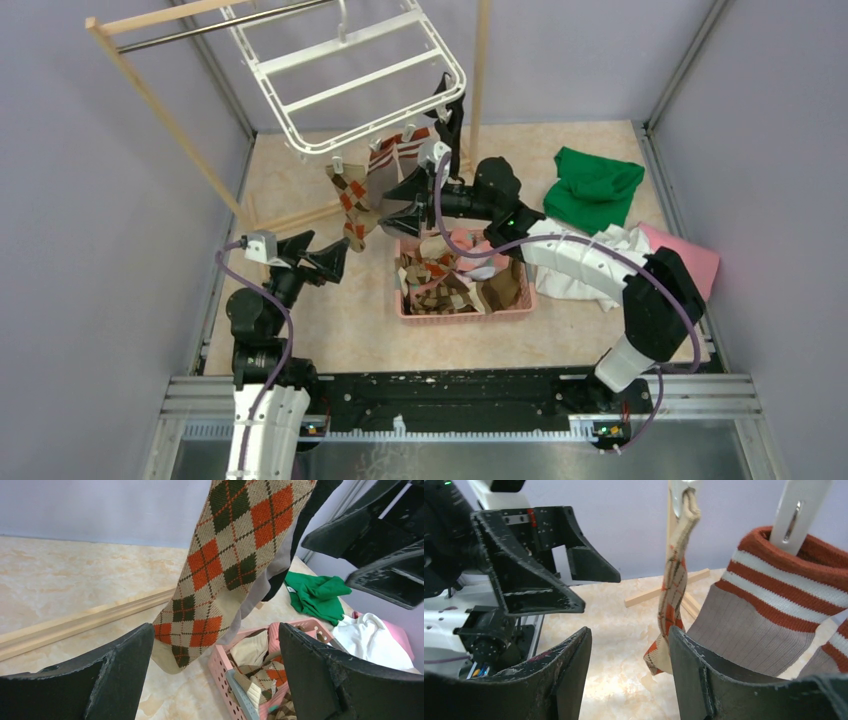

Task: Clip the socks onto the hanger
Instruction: Rotate the hanger at the clothesline.

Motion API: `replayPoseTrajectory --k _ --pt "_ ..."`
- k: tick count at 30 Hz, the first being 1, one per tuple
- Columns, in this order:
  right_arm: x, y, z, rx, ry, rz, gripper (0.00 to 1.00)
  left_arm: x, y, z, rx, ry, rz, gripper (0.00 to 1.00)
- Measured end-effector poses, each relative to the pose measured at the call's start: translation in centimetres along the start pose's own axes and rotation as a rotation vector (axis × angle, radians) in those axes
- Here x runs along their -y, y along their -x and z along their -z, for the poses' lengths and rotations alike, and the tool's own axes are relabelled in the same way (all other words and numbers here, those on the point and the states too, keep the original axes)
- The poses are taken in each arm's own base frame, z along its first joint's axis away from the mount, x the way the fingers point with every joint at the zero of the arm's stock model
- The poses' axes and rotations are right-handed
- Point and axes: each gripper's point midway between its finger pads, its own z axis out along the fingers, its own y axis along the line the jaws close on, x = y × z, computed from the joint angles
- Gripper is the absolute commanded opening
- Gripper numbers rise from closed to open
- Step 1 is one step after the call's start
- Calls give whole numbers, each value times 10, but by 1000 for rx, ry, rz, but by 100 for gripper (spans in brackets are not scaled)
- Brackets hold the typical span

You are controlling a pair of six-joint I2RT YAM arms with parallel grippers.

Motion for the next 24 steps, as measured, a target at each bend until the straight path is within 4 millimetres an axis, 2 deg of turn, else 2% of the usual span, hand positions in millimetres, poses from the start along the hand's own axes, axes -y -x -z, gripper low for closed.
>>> replayPoseTrajectory --k 7,12,16,18,24 --pt "11 -10 -19 12 -20 -31 56 0 0 0 1 1 4 99" --pt "8 -4 -33 38 -24 -26 50 -1 1 0 5 8 3 99" --pt "15 6 -48 72 -45 -15 48 -3 1 0 7 18 2 99" --pt "20 7 -56 82 -59 -18 41 -4 0 0 4 23 1 99" --pt "26 1 -72 91 -82 -50 12 -6 1 1 -3 34 -9 99"
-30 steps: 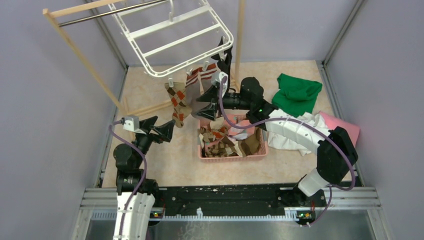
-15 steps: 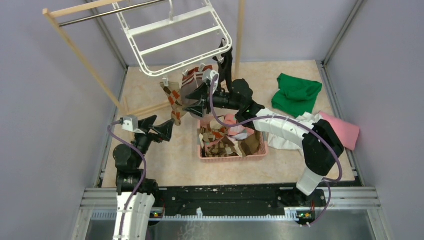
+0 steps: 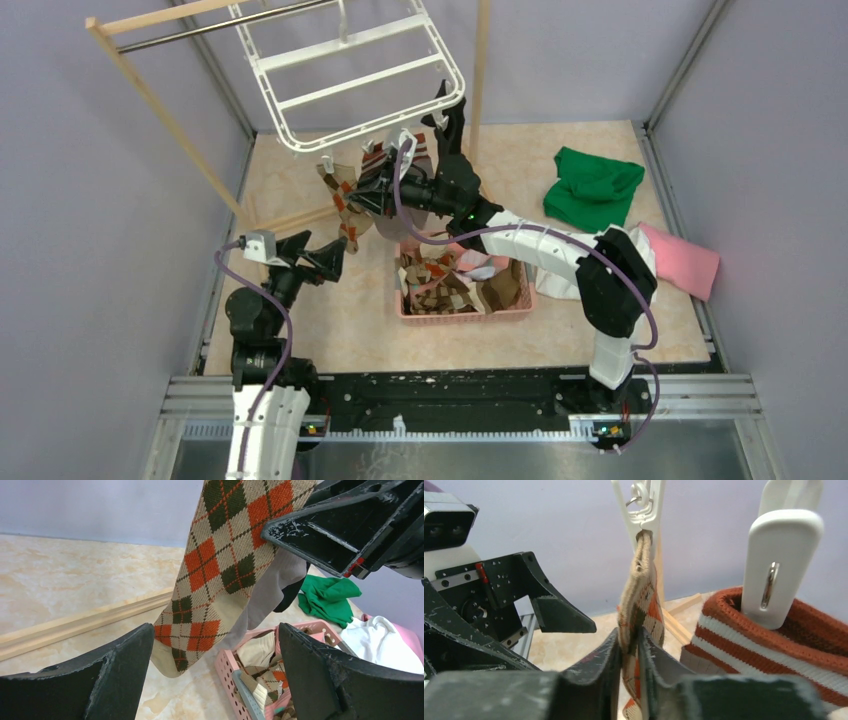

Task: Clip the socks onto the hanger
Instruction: Rotate the hanger at the clothesline.

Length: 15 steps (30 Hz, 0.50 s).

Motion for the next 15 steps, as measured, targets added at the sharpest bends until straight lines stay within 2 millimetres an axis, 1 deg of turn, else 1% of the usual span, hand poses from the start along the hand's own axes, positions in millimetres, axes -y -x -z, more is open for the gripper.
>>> replayPoseTrajectory --k 4,6,8,10,12,15 --pt "-1 2 0 12 -3 -2 0 1 5 0 8 0 -13 99" --pt "-2 1 5 12 -5 -1 0 1 5 0 9 1 -15 99" --pt "-3 -2 16 1 -10 -5 0 1 5 0 8 0 -15 99" --pt "-3 1 27 -2 -17 -4 0 1 5 0 8 -1 -15 99" --pt "1 9 40 2 -30 3 0 2 5 0 7 -3 -15 99" --pt "17 28 65 19 -73 24 0 3 5 0 6 -8 -14 98"
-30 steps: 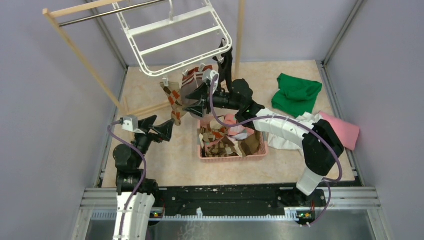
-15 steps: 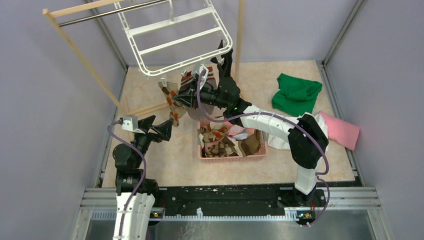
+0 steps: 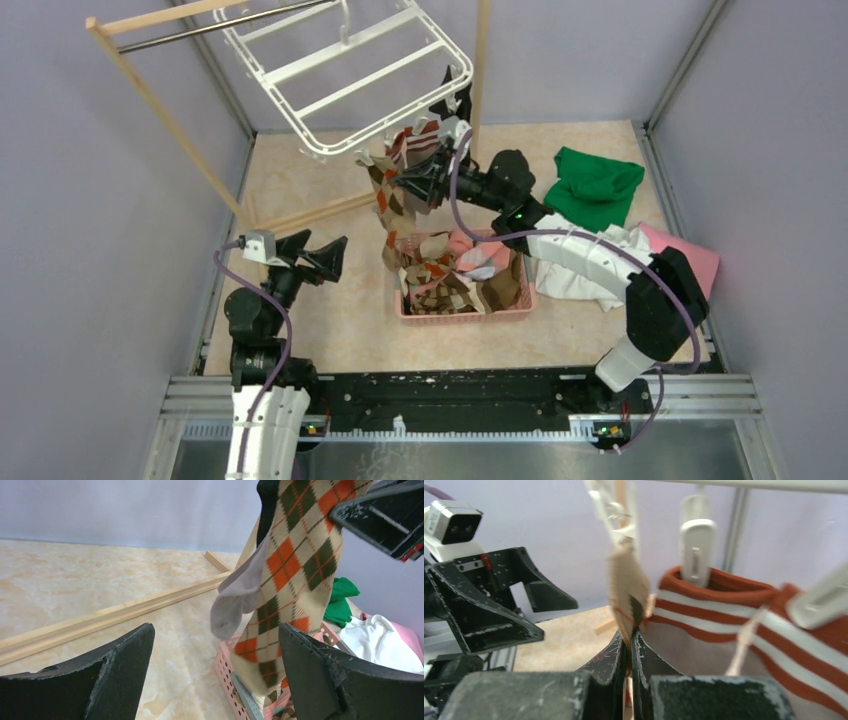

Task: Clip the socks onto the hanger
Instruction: Rotate the hanger at the clothesline.

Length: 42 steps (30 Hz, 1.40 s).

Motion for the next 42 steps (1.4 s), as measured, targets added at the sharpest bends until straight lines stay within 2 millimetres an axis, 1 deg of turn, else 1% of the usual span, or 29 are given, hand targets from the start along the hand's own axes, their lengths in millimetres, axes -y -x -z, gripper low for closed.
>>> replayPoseTrajectory --k 3,8,13,16,18,21,25,28,32,36,39,42 --pt "20 18 22 18 -49 23 0 2 1 0 3 -12 0 98" --pt "46 36 54 23 -124 38 0 11 7 -1 24 -56 4 98" --pt "85 39 83 3 -221 22 0 21 13 -3 37 -108 19 98" --pt "105 37 99 -12 -276 11 0 24 11 -7 24 -132 38 98" --pt "117 37 105 -16 -301 12 0 25 7 -9 7 -147 53 98" --pt "137 36 107 -25 -328 7 0 28 0 -13 -28 -175 73 98" --pt "165 35 102 -36 -344 2 0 33 -6 -15 -62 -212 98 98" --pt "186 33 99 -41 -362 -3 0 37 -4 -15 -58 -233 105 98" --pt "206 34 95 -38 -378 -2 0 41 0 -15 -47 -252 106 98" --pt "212 38 93 -33 -377 5 1 43 3 -15 -37 -263 113 98" --pt "209 41 90 -22 -357 7 2 45 6 -15 -26 -269 114 98" --pt "205 45 88 -7 -330 10 0 47 9 -15 -17 -275 121 98"
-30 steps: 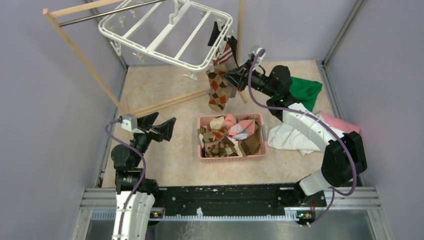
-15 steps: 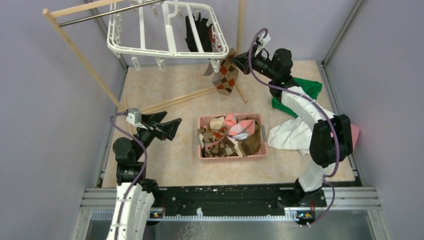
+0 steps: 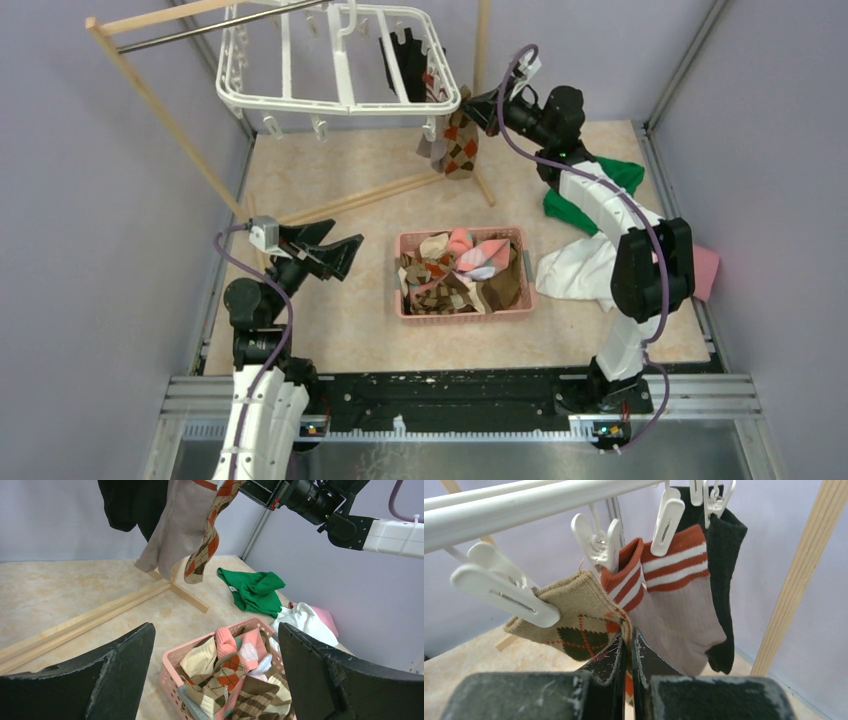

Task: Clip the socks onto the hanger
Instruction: Rotate the hanger at the clothesline.

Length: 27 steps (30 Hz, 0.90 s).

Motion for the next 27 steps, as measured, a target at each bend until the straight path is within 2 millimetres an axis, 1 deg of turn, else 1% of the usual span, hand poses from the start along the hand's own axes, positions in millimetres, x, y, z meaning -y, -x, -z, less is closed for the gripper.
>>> replayPoseTrajectory --k 2,5,10,14,17,20,23,25,27 --pt "-1 2 0 7 5 6 0 1 1 0 3 -6 1 98" --pt "3 3 -1 6 -18 6 0 2 2 -1 10 -15 1 98" --pt "24 16 -12 22 -85 15 0 1 2 -5 7 -21 19 98" --pt "38 20 -20 26 -123 16 0 1 2 -5 7 -22 23 98" --pt "51 16 -26 18 -156 11 0 1 4 -6 13 -25 20 98" --pt "58 10 -28 10 -174 2 0 1 4 -6 13 -25 21 98" --pt "59 4 -28 -1 -175 -7 0 1 4 -7 13 -25 21 98" --pt "57 5 -28 11 -160 -3 0 0 4 -7 13 -25 22 98" --pt "54 1 -27 11 -145 -2 0 1 4 -8 16 -27 23 98"
